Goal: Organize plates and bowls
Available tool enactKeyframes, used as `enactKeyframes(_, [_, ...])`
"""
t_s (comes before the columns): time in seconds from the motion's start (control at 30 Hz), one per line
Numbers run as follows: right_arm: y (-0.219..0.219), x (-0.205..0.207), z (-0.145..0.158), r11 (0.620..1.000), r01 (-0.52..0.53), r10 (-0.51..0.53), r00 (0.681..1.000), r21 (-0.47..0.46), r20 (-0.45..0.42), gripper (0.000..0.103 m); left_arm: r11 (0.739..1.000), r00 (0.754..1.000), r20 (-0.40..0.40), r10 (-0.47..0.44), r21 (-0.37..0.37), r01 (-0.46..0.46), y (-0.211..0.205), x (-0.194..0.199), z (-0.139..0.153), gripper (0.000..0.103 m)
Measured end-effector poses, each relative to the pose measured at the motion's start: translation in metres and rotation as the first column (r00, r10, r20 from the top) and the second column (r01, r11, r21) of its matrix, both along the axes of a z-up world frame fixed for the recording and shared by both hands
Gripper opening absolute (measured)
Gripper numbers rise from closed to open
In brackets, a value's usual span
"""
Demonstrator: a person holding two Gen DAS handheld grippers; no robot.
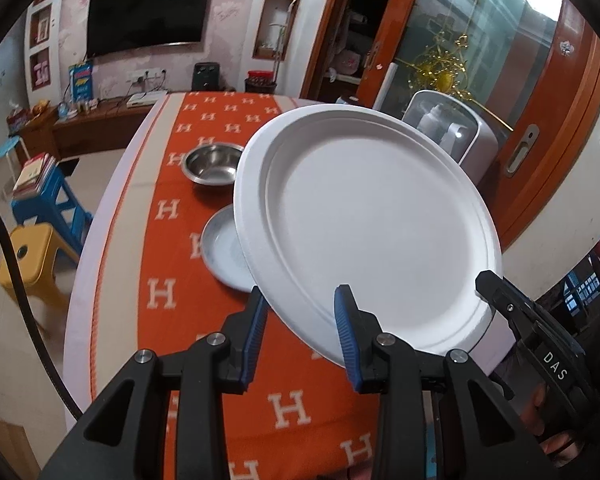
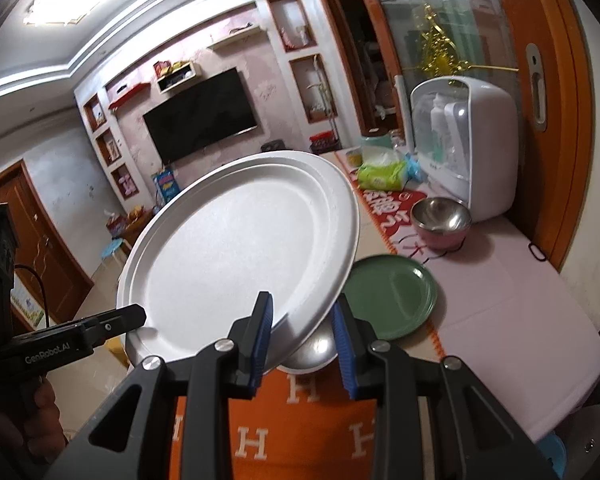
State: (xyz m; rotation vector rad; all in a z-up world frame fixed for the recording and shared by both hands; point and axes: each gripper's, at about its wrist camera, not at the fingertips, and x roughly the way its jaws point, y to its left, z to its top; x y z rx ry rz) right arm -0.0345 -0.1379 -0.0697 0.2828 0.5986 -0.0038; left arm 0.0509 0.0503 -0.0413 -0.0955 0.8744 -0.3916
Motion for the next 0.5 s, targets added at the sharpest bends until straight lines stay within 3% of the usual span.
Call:
enactKeyframes(0.23, [0.017,-0.003,-0.017,0.993,-0.114,0.113,0.991,-0.011,-0.067,0.031,0.996,0.994,-0.068,0.087,0.002,-0.087,0.025,-0.025,-0.022,0.032])
enactKeyframes(0.5, [0.029,0.002,-0.036,0.970,-0.244,0.241,0.958,-0.005,-0.159,0.031,0.975,0.965,-0.142,0.220,0.019,-0.219,0.042,-0.054,-0.043,0.032])
